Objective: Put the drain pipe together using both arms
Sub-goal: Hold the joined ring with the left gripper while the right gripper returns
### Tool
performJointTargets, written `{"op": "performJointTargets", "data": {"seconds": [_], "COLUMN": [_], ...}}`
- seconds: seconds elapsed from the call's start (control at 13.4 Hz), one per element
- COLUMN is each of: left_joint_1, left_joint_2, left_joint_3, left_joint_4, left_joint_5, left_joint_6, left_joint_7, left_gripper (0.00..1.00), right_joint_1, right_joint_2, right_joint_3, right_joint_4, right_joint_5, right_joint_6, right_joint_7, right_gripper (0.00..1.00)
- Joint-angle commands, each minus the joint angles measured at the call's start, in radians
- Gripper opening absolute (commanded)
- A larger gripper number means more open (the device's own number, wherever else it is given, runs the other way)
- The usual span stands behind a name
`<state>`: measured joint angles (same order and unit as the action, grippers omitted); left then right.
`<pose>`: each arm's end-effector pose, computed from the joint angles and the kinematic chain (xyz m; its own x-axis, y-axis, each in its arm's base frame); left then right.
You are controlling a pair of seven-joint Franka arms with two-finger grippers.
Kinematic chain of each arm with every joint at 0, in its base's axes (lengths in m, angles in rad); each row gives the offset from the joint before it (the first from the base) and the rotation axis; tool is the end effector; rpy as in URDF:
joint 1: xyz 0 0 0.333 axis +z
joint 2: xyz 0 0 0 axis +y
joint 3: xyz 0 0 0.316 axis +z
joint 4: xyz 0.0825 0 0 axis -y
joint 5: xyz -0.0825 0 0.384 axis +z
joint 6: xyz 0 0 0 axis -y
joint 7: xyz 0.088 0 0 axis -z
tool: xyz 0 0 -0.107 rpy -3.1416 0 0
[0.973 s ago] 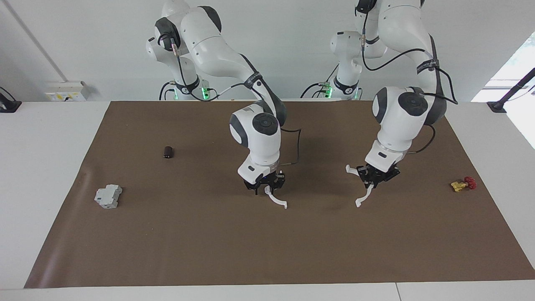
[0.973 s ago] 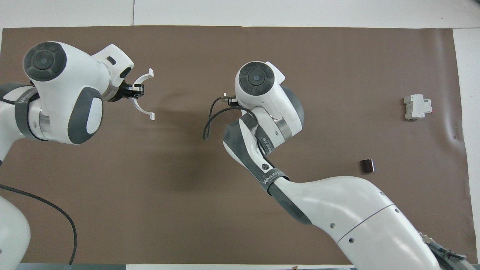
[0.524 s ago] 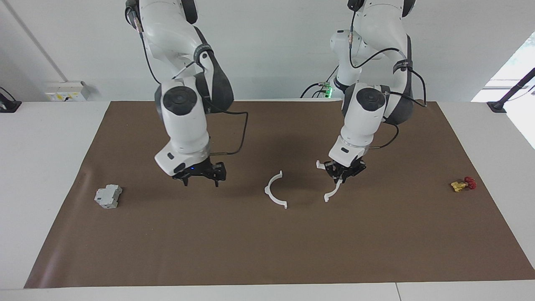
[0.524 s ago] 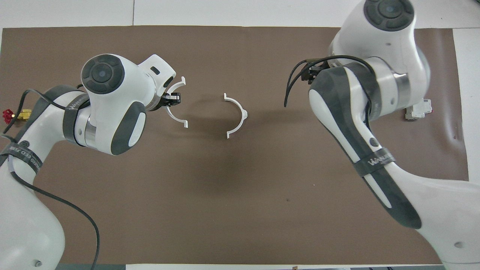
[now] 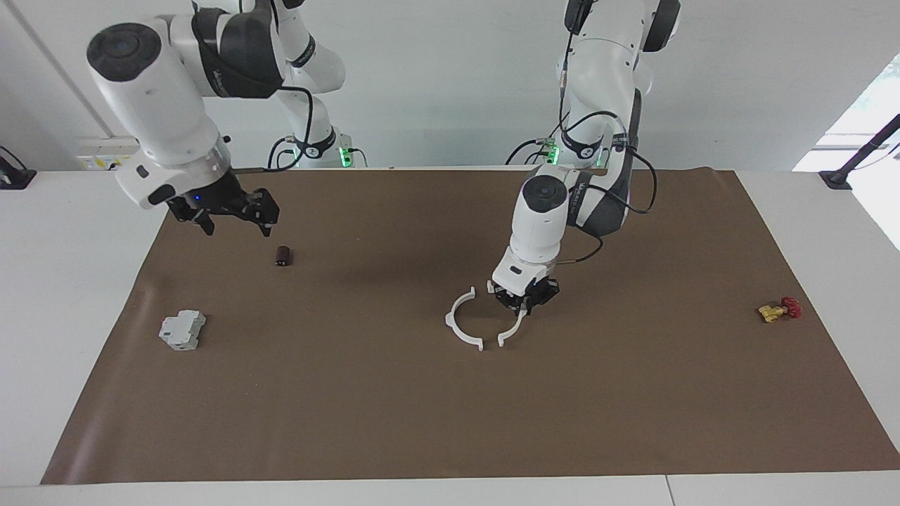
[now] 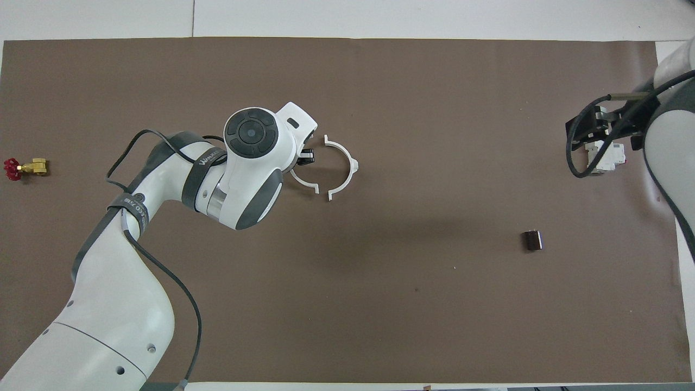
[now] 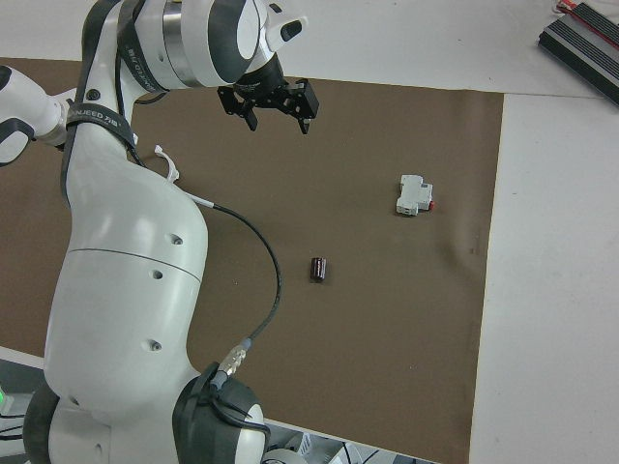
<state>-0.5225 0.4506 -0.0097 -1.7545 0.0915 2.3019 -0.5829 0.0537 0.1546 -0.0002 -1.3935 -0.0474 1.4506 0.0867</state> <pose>0.5769 -0.3368 0.3225 0.9931 -0.0062 0.1172 -0.0056 -1.0000 -0.0058 0.5888 0.0260 0.6088 0.9949 -0.0390 -0.0927 -0.0339 -0.9979 0.0556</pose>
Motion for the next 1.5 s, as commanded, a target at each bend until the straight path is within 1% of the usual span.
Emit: {"op": "performJointTargets", "data": {"seconds": [0.0,0.15,0.22,0.45,0.52,0.67,0.82,1.42], "left_joint_1": [-0.008,-0.01,-0.01,-0.024,-0.025,-0.044,-0.044,-0.06], "left_joint_2": [0.023,0.029,0.03,0.028,0.025,0.022,0.02,0.011], "left_joint_3": [0.011,0.011,0.011,0.011,0.011,0.011,0.011,0.013], "left_joint_4": [0.016,0.0,-0.011,-0.033,-0.042,-0.056,-0.056,-0.072], "left_joint_5": [0.016,0.016,0.017,0.017,0.017,0.017,0.017,0.017], "left_joint_6": [0.048,0.083,0.099,0.106,0.108,0.109,0.111,0.091], "left_joint_7": [-0.02,-0.017,-0.017,-0.015,-0.015,-0.017,-0.015,-0.017], "left_gripper": [0.0,0.0,0.0,0.0,0.0,0.0,0.0,0.0], "right_joint_1": [-0.02,-0.006,0.012,0.005,0.005,0.006,0.005,-0.006], "right_joint_2": [-0.087,-0.124,-0.15,-0.182,-0.199,-0.198,-0.188,-0.182], "right_joint_3": [0.008,0.002,-0.001,-0.003,-0.009,-0.023,-0.023,-0.023], "right_joint_4": [-0.047,-0.097,-0.151,-0.194,-0.225,-0.233,-0.226,-0.223], "right_joint_5": [0.017,0.017,0.015,0.015,0.017,0.018,0.018,0.031], "right_joint_6": [-0.056,-0.055,-0.039,-0.016,-0.016,-0.007,0.013,0.024], "right_joint_7": [-0.015,-0.021,-0.012,-0.01,-0.016,-0.022,-0.024,-0.033], "right_gripper": [1.0,1.0,1.0,1.0,1.0,1.0,1.0,1.0]}}
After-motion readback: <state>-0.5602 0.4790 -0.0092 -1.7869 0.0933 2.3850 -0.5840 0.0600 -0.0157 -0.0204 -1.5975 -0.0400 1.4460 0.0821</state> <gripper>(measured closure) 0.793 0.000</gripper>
